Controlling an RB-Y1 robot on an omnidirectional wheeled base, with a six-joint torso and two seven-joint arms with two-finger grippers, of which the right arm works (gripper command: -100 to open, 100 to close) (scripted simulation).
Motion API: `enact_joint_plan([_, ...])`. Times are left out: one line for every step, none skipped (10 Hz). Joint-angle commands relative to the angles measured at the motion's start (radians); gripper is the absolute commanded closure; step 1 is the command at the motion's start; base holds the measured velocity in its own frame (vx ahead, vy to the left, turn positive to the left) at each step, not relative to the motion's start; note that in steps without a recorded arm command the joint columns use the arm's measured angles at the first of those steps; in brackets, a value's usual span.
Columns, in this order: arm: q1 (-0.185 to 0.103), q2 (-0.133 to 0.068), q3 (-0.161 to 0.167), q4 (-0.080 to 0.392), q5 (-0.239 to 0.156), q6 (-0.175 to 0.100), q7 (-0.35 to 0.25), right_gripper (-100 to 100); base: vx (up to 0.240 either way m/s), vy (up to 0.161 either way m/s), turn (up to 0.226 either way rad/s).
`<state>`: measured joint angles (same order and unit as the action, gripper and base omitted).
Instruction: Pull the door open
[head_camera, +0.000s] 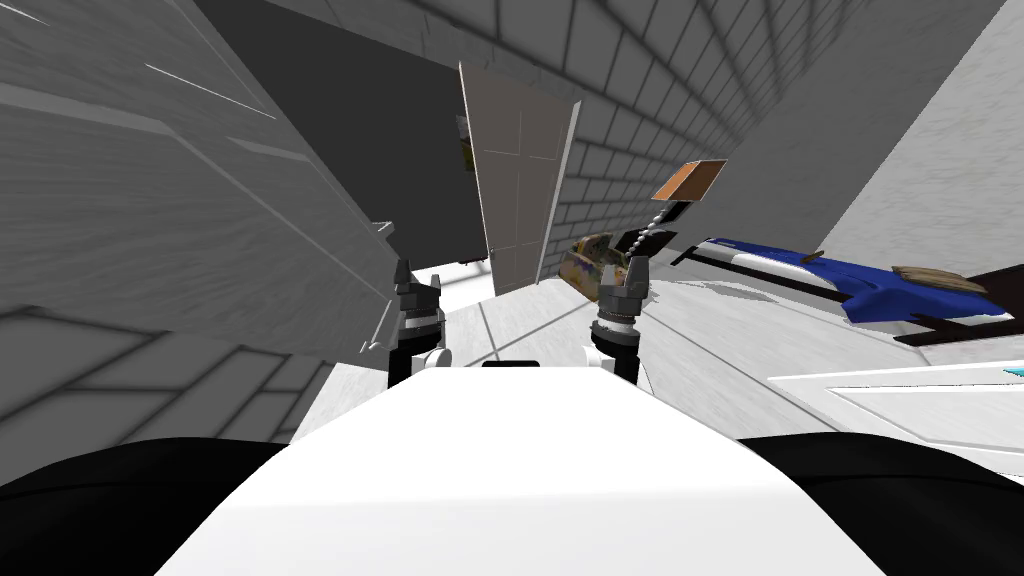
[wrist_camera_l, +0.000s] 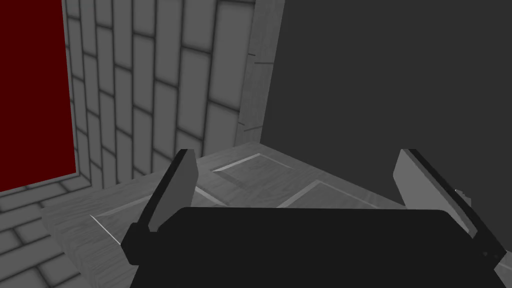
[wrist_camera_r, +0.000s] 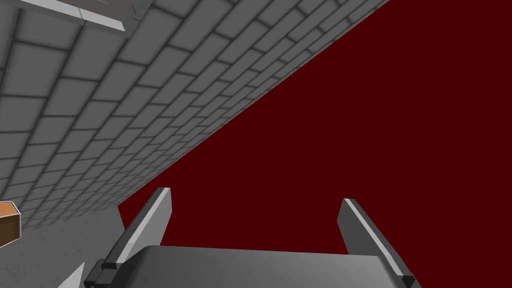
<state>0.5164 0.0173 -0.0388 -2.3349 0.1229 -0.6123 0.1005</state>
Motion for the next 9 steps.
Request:
enact_joint_plan([-0.012, -0.009, 0.0, 0.03, -0.004, -0.004, -0.003, -100, 0.065, 0.01, 0.074])
enact_joint_plan([-0.021, -0.015, -0.001, 0.054, -0.007, -0.006, -0.006, -100, 0.111, 0.015, 0.082])
enact_joint_plan([-0.031, -0.021, -0.001, 0.079, -0.01, -0.009, -0.008, -100, 0.137, 0.026, 0.086])
enact_joint_plan([-0.042, -0.028, -0.002, 0.108, -0.014, -0.013, -0.011, -100, 0.146, 0.039, 0.093])
enact_joint_plan([-0.049, -0.032, -0.002, 0.126, -0.016, -0.015, -0.013, -100, 0.125, 0.03, 0.065])
enact_joint_plan([-0.056, -0.035, -0.002, 0.143, -0.018, -0.017, -0.015, -100, 0.095, 0.017, 0.044])
enact_joint_plan([-0.062, -0.039, -0.002, 0.161, -0.02, -0.019, -0.017, -100, 0.088, 0.013, 0.056])
enact_joint_plan([-0.069, -0.043, -0.003, 0.179, -0.023, -0.021, -0.018, -100, 0.078, 0.022, 0.063])
enact_joint_plan([-0.078, -0.047, -0.003, 0.2, -0.025, -0.024, -0.021, -100, 0.082, 0.022, 0.066])
